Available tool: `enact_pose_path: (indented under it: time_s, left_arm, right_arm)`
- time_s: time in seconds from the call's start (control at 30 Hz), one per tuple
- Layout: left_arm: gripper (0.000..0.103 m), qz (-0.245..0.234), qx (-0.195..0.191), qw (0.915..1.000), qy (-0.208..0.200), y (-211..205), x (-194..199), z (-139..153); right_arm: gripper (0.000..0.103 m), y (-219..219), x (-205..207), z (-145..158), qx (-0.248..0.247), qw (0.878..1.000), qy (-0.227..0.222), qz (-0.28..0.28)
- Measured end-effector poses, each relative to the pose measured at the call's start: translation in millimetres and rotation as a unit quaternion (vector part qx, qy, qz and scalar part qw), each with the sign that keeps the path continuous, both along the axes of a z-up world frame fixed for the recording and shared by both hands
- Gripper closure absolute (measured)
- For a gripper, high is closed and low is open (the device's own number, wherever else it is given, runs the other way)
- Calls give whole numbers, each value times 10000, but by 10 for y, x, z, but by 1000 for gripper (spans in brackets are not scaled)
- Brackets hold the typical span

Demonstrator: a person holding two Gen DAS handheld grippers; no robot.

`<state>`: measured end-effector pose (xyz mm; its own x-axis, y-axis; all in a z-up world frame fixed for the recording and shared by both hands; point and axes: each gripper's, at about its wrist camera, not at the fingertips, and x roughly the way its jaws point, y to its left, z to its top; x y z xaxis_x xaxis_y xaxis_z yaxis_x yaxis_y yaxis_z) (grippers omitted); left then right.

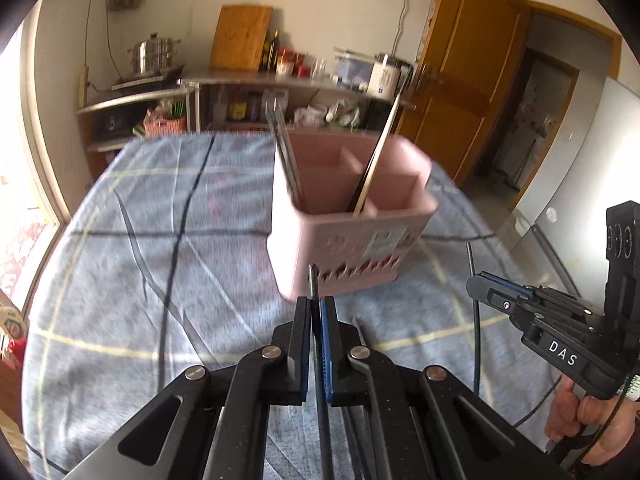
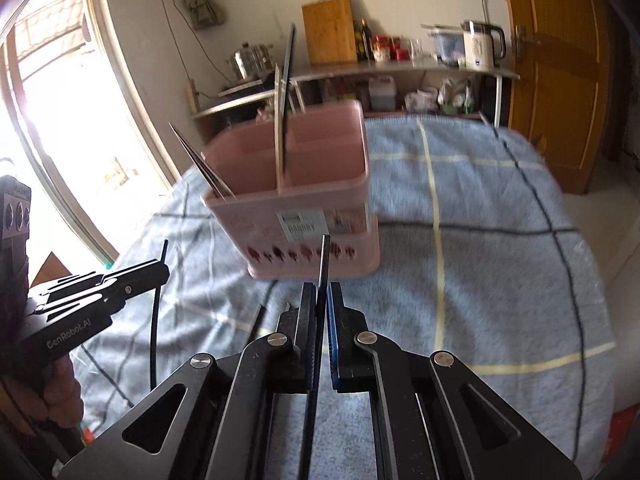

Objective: Organize utensils
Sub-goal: 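Lift both held black chopsticks and lower them tip-first into the pink basket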

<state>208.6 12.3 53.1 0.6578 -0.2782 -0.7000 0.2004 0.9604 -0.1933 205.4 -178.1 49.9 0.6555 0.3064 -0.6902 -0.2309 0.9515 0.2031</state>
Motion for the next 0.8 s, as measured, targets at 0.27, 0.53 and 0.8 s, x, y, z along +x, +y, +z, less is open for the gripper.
enact_pose_path:
  time_s: [0.27,0.53,0.8]
  left_arm:
    - [99,-27,-14,9990,-453,44,-93,450]
    - [99,-28,-64,9977,-679,106,-163,671]
    - [99,-70,-90,9973,-721,137,-256,722]
  right_arm:
    - [98,-74,-117,427,58,9986,-520,-17]
    - [98,-128,-167,672,124,9963,-853,-31]
    - [98,-173,-255,705,137,9961,-876,-31]
